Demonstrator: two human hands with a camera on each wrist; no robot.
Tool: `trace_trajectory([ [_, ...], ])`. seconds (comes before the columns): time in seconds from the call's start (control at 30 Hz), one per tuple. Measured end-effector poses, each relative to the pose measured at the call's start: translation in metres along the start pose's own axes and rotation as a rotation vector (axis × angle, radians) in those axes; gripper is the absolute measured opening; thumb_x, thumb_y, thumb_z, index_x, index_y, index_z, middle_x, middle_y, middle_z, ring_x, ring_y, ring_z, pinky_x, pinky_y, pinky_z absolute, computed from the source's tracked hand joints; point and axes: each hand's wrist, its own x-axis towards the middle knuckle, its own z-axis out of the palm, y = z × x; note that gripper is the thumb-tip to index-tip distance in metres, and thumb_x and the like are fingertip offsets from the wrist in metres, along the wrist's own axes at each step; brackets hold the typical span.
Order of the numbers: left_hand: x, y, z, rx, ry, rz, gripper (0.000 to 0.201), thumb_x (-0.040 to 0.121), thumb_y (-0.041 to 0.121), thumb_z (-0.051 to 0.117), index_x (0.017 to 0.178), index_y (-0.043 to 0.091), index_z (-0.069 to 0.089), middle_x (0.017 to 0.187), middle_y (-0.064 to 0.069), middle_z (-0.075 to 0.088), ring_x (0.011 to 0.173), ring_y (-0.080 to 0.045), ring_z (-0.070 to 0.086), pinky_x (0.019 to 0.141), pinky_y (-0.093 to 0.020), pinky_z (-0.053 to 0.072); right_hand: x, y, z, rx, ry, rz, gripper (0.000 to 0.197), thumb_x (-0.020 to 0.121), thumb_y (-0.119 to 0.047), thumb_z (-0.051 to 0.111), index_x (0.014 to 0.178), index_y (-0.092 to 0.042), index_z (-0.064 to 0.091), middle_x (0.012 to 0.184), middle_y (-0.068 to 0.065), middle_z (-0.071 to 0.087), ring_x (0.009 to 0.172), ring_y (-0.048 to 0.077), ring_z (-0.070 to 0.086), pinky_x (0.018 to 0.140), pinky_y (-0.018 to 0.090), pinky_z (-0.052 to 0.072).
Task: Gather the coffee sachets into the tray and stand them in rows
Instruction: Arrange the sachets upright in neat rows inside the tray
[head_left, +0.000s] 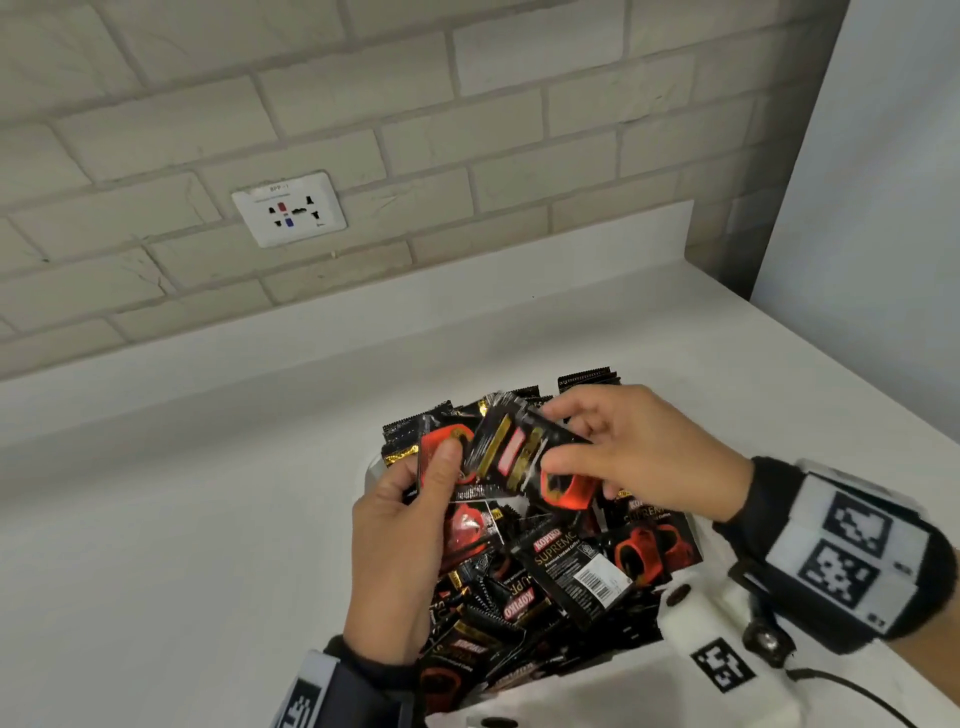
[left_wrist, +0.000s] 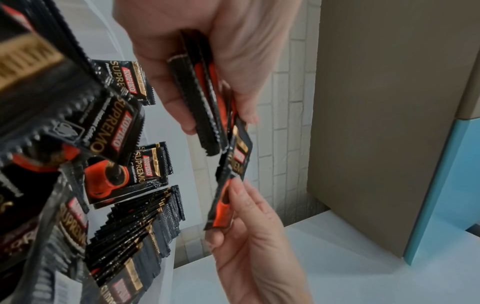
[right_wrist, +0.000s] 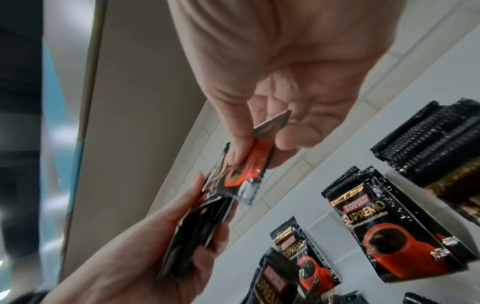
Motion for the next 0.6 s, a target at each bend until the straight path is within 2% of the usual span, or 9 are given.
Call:
trace_trajectory([
  [0.07, 0.002, 0.0, -0.004, -0.037, 0.036, -0.003, 0.019, 0.066, 0.037, 0.063, 0.07, 0.021, 0.074, 0.083, -0.007, 0.072, 0.06, -0.014, 0.068, 0.05, -0.024, 0.055, 0.001, 0.006, -0.009, 0.148, 0.107, 0.036, 0.014, 0.084, -0.013, 0.062, 0.092, -0.025, 0.058, 0.083, -0.002, 0.068, 0.059, 0.003, 0.065, 0.045, 0.015, 0.046],
  [0.13, 0.003, 0.0, -0.005, -0.06, 0.048, -0.005, 0.022, 0.069, 0.038, 0.061, 0.078, 0.021, 0.072, 0.081, -0.006, 0.073, 0.061, -0.015, 0.067, 0.056, -0.028, 0.056, 0.001, 0.01, -0.016, 0.524, 0.193, 0.113, 0.016, 0.082, -0.008, 0.059, 0.095, -0.018, 0.057, 0.086, 0.003, 0.069, 0.064, 0.011, 0.067, 0.05, 0.02, 0.051],
  [0.2, 0.003, 0.0, -0.004, -0.079, 0.058, -0.002, 0.023, 0.071, 0.038, 0.06, 0.082, 0.021, 0.071, 0.083, -0.006, 0.073, 0.064, -0.016, 0.067, 0.062, -0.031, 0.056, -0.003, 0.01, -0.018, 0.862, 0.182, 0.169, 0.029, 0.071, -0.006, 0.061, 0.098, -0.015, 0.056, 0.085, 0.005, 0.069, 0.066, 0.016, 0.068, 0.052, 0.025, 0.054],
  [0.23, 0.003, -0.001, -0.003, -0.083, 0.071, -0.001, 0.023, 0.071, 0.038, 0.06, 0.081, 0.021, 0.072, 0.087, -0.008, 0.072, 0.067, -0.018, 0.068, 0.064, -0.032, 0.056, -0.005, 0.01, -0.016, 0.904, 0.136, 0.189, 0.034, 0.066, -0.006, 0.062, 0.099, -0.015, 0.057, 0.082, 0.005, 0.07, 0.066, 0.016, 0.067, 0.052, 0.026, 0.054],
  [0.33, 0.0, -0.001, 0.003, -0.062, 0.087, 0.024, 0.024, 0.068, 0.043, 0.061, 0.075, 0.025, 0.075, 0.108, -0.015, 0.065, 0.086, -0.028, 0.068, 0.071, -0.037, 0.055, -0.013, 0.007, 0.0, 0.749, -0.082, 0.241, 0.038, 0.062, -0.012, 0.064, 0.099, -0.016, 0.058, 0.075, 0.0, 0.069, 0.064, 0.014, 0.065, 0.054, 0.025, 0.052],
  [0.4, -0.002, -0.001, 0.007, -0.038, 0.065, 0.046, 0.022, 0.067, 0.044, 0.061, 0.072, 0.028, 0.076, 0.109, -0.016, 0.065, 0.089, -0.027, 0.068, 0.067, -0.033, 0.055, -0.016, 0.007, 0.012, 0.669, -0.133, 0.266, 0.033, 0.062, -0.021, 0.065, 0.095, -0.019, 0.06, 0.071, -0.004, 0.068, 0.062, 0.009, 0.064, 0.052, 0.021, 0.048],
  [0.5, -0.006, -0.001, 0.009, -0.045, -0.012, 0.035, 0.021, 0.069, 0.034, 0.06, 0.074, 0.02, 0.073, 0.08, -0.004, 0.074, 0.066, -0.014, 0.07, 0.052, -0.022, 0.054, -0.014, 0.011, 0.02, 0.598, -0.053, 0.254, 0.021, 0.069, -0.027, 0.066, 0.089, -0.02, 0.063, 0.075, -0.003, 0.069, 0.062, 0.007, 0.063, 0.047, 0.018, 0.041],
  [0.57, -0.01, 0.0, 0.009, -0.011, -0.052, 0.034, 0.016, 0.072, 0.028, 0.062, 0.078, 0.017, 0.071, 0.068, 0.004, 0.072, 0.058, -0.008, 0.067, 0.049, -0.019, 0.052, -0.011, 0.011, 0.019, 0.569, 0.012, 0.233, 0.012, 0.075, -0.024, 0.065, 0.086, -0.018, 0.064, 0.074, -0.002, 0.069, 0.061, 0.007, 0.062, 0.048, 0.019, 0.039],
  [0.6, -0.011, -0.001, 0.008, 0.005, -0.066, 0.033, 0.011, 0.075, 0.023, 0.063, 0.077, 0.015, 0.07, 0.062, 0.008, 0.069, 0.055, -0.004, 0.065, 0.048, -0.018, 0.052, -0.01, 0.011, 0.016, 0.562, 0.031, 0.218, 0.013, 0.074, -0.024, 0.065, 0.086, -0.018, 0.064, 0.072, -0.002, 0.069, 0.061, 0.008, 0.062, 0.049, 0.019, 0.039],
])
